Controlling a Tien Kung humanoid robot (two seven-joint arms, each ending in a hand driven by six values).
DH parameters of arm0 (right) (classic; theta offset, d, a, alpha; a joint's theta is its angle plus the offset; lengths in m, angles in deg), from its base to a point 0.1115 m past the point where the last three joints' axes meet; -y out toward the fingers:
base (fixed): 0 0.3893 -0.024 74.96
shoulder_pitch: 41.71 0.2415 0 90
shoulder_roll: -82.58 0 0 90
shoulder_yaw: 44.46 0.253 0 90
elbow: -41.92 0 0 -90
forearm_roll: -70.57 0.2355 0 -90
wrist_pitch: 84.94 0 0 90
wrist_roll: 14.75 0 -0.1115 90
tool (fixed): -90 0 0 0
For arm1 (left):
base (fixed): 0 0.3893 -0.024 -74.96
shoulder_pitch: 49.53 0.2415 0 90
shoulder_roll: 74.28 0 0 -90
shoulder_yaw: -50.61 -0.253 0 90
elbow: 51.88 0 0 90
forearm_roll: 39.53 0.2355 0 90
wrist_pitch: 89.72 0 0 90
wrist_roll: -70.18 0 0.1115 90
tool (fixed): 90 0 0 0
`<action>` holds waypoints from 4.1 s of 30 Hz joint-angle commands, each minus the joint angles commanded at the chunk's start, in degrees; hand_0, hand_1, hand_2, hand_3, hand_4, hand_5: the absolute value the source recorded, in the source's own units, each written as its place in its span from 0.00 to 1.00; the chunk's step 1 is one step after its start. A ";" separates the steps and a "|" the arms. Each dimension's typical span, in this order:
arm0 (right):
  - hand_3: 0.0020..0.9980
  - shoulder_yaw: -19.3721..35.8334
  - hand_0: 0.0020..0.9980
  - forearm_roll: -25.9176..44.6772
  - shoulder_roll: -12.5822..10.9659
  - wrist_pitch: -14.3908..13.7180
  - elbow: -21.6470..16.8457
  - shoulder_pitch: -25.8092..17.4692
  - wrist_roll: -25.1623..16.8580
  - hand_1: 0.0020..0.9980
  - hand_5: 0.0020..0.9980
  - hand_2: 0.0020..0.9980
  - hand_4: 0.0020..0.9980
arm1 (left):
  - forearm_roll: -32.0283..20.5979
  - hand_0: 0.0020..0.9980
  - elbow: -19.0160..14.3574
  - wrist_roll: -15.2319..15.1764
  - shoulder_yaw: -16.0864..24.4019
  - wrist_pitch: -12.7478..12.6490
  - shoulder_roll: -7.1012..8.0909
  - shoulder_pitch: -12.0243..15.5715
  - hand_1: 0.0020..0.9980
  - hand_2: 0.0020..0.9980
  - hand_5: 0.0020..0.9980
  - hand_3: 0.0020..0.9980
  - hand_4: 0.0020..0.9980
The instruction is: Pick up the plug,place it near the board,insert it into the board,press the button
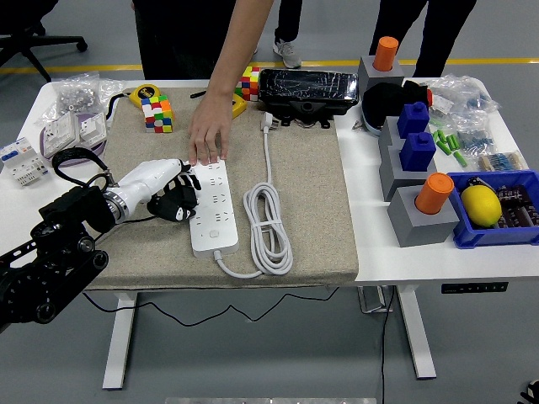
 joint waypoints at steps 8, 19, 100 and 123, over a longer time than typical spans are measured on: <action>0.75 -0.18 0.78 0.13 -0.08 -0.08 0.00 -0.11 0.13 0.72 0.92 0.72 1.00 | -0.13 0.39 0.17 0.04 -0.43 0.32 0.41 -0.44 0.56 0.49 0.00 0.57 0.65; 0.75 -0.23 0.78 0.28 -0.14 -0.11 0.00 0.03 -0.04 0.72 0.92 0.72 1.00 | -0.81 0.39 0.26 -0.05 -1.53 0.84 0.90 -1.57 0.56 0.49 0.00 0.57 0.65; 0.75 0.63 0.78 -0.19 -0.49 -0.36 0.00 0.48 -0.62 0.72 0.92 0.72 1.00 | -5.58 0.49 0.14 -0.21 -6.93 3.68 3.20 -5.11 0.70 0.77 0.01 0.81 1.00; 0.75 0.61 0.78 0.00 -0.59 -0.35 0.00 0.67 -0.71 0.72 0.91 0.72 1.00 | -5.83 0.51 1.43 -0.43 -7.20 2.69 2.98 -6.29 0.71 0.77 0.06 0.82 1.00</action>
